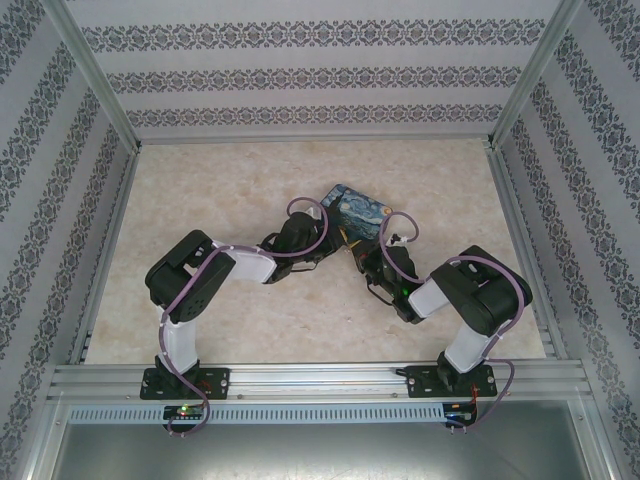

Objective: Unlock the padlock with the key

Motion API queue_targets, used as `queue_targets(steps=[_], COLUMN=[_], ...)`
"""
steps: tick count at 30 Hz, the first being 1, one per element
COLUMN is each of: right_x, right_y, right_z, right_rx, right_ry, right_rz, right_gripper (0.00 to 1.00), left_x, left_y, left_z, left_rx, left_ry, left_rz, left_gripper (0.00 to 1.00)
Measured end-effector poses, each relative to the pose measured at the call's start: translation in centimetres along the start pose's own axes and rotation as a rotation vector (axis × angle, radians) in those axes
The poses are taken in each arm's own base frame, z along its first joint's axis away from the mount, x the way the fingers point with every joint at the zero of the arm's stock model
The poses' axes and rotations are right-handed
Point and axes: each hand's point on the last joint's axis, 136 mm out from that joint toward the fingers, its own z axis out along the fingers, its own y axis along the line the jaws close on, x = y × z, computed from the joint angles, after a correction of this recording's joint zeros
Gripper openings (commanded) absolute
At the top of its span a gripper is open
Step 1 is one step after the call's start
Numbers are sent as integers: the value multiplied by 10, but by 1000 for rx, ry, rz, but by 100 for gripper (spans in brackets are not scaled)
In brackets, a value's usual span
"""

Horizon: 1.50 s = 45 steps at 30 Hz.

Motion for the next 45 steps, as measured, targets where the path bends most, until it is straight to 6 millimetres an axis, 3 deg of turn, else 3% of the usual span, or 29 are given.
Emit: queue_targets(steps=[19, 45], right_x=[-11, -5], right_y=[0, -7], right_z=[-26, -34], right_rx=[18, 88], right_ry=[-61, -2], right_rz=[-20, -92], right_gripper=[0, 0], left_x=[18, 31], left_y=[-13, -8], left_z=[13, 11], left_rx=[192, 219], left_ry=[73, 96], left_rz=[-277, -314], left_gripper=[0, 0])
